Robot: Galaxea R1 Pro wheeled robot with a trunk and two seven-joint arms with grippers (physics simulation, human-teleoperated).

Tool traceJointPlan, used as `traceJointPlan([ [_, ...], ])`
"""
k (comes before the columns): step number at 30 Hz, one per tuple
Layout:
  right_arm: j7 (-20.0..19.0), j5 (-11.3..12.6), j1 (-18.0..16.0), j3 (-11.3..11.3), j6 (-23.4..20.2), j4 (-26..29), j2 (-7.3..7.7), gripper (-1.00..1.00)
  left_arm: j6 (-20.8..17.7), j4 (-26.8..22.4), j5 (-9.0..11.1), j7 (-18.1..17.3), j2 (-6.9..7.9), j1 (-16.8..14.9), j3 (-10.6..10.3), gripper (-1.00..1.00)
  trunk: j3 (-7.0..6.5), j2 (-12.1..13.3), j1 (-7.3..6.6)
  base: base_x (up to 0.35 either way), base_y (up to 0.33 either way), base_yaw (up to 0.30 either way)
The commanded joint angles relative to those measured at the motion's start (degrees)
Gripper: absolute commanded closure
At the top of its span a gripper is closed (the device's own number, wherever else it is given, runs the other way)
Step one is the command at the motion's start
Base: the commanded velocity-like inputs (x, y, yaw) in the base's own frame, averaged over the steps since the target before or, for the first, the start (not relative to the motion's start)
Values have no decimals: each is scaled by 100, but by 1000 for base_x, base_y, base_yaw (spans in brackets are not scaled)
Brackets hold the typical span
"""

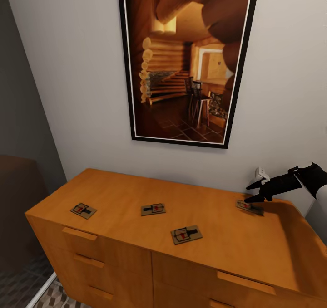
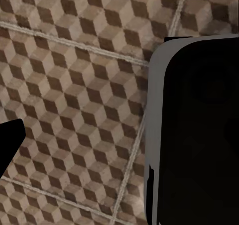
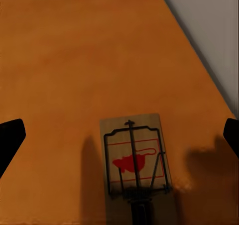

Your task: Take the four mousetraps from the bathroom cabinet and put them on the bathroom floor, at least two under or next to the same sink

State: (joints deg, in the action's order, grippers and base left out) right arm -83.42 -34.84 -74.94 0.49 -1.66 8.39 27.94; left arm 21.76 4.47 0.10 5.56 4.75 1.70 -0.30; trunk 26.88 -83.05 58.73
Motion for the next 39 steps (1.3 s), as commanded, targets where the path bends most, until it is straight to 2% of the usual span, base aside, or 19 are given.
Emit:
traceJointPlan([
  [1, -17, -5, -2, 3, -18, 5, 1, -100, 30, 10, -1, 15, 0, -3, -5, -100, 5, -3, 0, -65, -100, 0],
  [11, -17, -5, -1, 3, -19, 5, 1, -100, 30, 10, -1, 15, 0, -3, -5, -100, 5, -3, 0, -58, -78, 0],
  [39, -17, 0, 0, 3, -12, 5, 1, -100, 30, 10, 2, 15, 0, -3, -5, -100, 5, -3, 0, -2, -2, 0],
])
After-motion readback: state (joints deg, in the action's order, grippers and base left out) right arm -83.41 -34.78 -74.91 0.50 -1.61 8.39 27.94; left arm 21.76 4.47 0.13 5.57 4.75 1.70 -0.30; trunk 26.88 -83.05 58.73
